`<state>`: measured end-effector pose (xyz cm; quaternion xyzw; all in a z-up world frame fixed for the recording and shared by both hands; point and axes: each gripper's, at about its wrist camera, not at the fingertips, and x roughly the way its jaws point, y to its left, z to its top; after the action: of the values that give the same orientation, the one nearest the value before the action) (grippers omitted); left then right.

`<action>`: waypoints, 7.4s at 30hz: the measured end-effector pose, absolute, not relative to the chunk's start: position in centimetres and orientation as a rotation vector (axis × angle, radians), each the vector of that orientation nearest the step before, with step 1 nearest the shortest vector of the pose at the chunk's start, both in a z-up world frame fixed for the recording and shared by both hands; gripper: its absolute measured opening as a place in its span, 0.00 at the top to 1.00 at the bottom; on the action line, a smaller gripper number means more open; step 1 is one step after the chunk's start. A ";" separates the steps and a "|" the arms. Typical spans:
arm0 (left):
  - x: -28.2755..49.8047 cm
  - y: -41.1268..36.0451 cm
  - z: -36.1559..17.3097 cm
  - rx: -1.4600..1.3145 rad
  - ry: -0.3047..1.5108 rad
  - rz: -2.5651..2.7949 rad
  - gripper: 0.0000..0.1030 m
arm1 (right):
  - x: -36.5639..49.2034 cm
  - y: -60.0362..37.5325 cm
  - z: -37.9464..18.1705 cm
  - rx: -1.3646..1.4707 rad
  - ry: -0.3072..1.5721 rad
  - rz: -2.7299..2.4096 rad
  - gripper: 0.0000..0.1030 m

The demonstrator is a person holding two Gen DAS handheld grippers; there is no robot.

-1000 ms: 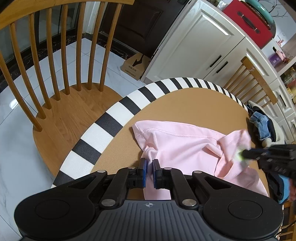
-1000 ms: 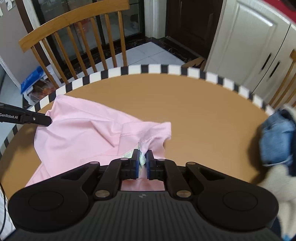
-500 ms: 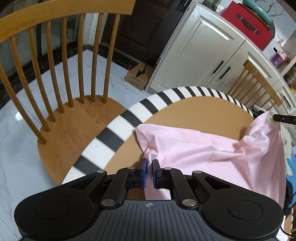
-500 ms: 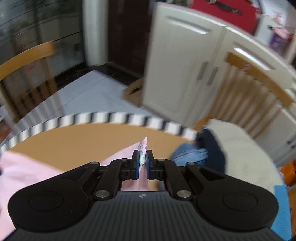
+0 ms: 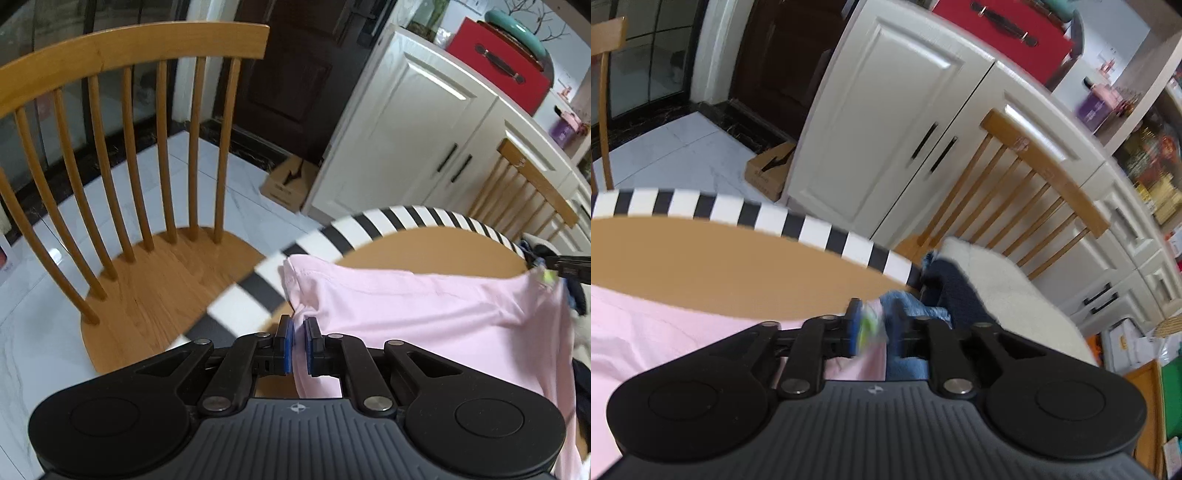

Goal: Fold clothes

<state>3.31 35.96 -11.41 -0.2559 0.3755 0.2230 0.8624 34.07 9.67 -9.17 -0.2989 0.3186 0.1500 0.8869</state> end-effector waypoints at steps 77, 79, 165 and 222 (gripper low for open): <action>-20.8 7.1 -10.8 -0.323 1.056 -0.122 0.81 | 6.7 -29.3 -9.8 0.017 0.934 -0.067 0.99; -21.3 7.3 -10.6 -0.320 1.070 -0.109 0.84 | 6.2 -29.7 -9.6 -0.008 0.944 -0.061 0.99; -28.6 25.2 -2.4 -0.257 0.996 0.329 0.65 | -8.5 -21.8 -2.3 -0.258 0.964 0.552 0.63; 4.7 38.3 -10.8 -0.128 0.869 0.529 0.97 | 29.4 8.1 -12.1 -0.337 0.904 0.569 0.69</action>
<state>4.73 38.32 -10.80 -0.0613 0.4156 0.2533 0.8714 29.38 8.13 -12.07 -0.1600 0.4288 0.2699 0.8472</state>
